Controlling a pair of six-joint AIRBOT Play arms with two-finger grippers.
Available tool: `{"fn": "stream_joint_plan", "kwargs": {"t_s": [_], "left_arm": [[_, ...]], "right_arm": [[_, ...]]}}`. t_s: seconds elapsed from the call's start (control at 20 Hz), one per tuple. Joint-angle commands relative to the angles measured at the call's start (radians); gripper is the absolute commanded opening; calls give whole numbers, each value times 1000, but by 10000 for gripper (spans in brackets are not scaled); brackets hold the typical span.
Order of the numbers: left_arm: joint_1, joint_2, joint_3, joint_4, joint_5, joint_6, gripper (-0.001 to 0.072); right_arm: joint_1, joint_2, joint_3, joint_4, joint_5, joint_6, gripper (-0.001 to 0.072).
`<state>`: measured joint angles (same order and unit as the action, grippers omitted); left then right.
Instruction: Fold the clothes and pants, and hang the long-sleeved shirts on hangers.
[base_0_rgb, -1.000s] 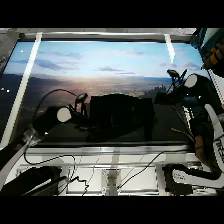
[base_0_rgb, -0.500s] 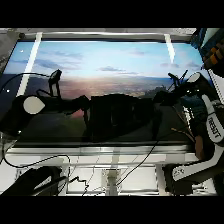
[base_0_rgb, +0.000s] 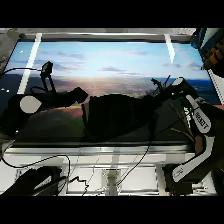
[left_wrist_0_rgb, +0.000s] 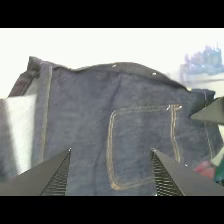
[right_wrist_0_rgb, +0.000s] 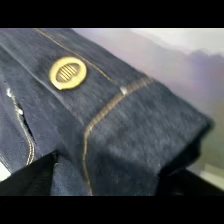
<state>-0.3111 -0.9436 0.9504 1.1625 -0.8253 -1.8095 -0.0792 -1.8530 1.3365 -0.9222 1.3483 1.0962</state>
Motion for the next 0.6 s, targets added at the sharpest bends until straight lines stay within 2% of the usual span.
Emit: {"fn": "stream_joint_plan", "kwargs": {"t_s": [0.0,0.05,0.1,0.15,0.2,0.25,0.35,0.45,0.55], "left_arm": [[2,-11,1,21,23,1,522],[1,-15,1,40,27,1,493],[1,-17,1,60,32,2,393],[1,-18,1,94,40,19,240],[1,-15,1,134,46,71,48],[2,-10,2,174,49,145,14],[2,19,2,314,48,269,14],[2,66,2,475,58,277,15],[2,126,2,566,85,277,14]], "right_arm": [[73,-10,0,61,-14,-43,238],[89,-10,6,71,-11,-42,63],[101,-9,24,80,3,-41,30],[106,-8,57,91,32,-41,30],[105,-5,97,107,61,-38,29],[97,9,135,127,78,-31,29],[70,69,214,179,73,2,29],[21,146,307,189,58,56,29],[-53,219,400,180,53,148,29]]}}
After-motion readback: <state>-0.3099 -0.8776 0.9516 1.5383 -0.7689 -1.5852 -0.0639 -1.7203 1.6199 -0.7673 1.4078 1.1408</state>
